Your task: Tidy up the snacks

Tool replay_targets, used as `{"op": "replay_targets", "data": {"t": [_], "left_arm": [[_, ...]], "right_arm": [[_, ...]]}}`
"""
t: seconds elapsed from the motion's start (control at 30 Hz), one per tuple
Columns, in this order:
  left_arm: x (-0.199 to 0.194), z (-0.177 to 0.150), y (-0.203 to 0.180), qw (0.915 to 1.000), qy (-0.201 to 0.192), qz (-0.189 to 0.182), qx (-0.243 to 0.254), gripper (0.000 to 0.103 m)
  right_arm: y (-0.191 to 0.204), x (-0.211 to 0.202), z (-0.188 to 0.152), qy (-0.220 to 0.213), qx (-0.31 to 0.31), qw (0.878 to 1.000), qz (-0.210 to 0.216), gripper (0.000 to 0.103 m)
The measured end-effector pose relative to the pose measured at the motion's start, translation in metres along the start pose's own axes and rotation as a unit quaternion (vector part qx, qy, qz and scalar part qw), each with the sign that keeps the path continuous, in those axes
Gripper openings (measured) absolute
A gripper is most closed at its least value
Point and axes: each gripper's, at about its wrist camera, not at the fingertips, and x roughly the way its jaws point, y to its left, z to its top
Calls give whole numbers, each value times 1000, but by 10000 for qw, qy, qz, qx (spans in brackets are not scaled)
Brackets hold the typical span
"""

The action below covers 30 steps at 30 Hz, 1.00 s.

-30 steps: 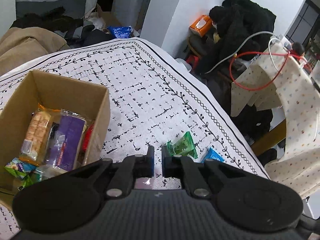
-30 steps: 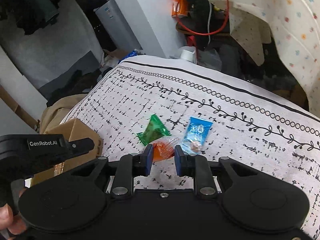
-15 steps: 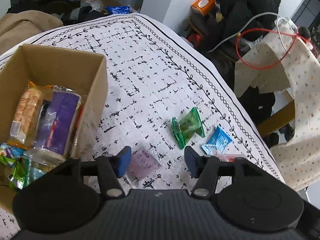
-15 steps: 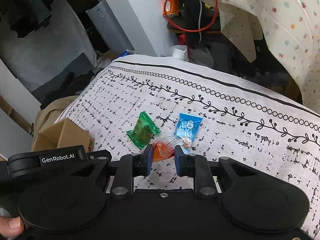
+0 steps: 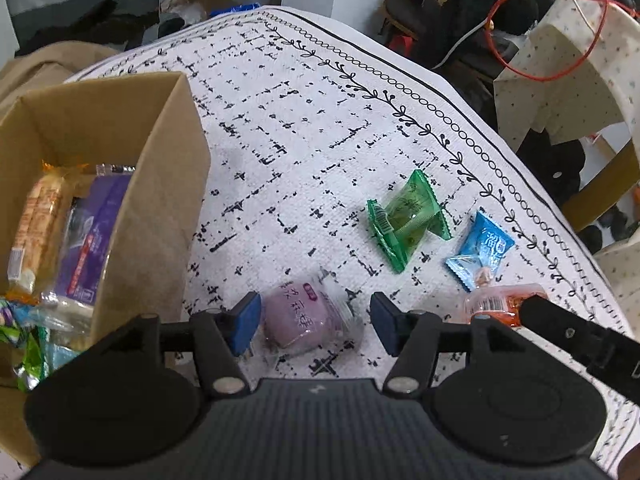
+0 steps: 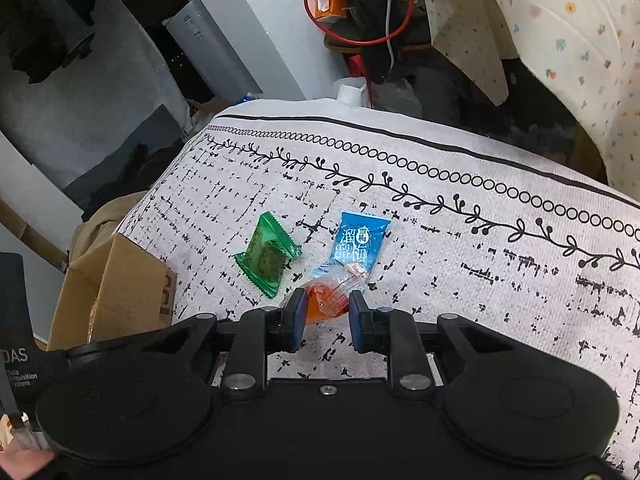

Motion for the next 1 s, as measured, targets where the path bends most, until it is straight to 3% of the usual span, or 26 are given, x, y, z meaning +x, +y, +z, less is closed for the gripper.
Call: {"op": "replay_targets", "data": {"t": [0.3, 1.0], "left_arm": [[-2, -1, 5, 9997, -46, 221, -91, 36], [-68, 26, 30, 9945, -722, -323, -688, 34]], "right_arm": [[4, -1, 1, -23, -19, 10000, 94, 22], [58, -9, 16, -261, -361, 9985, 315, 20]]}}
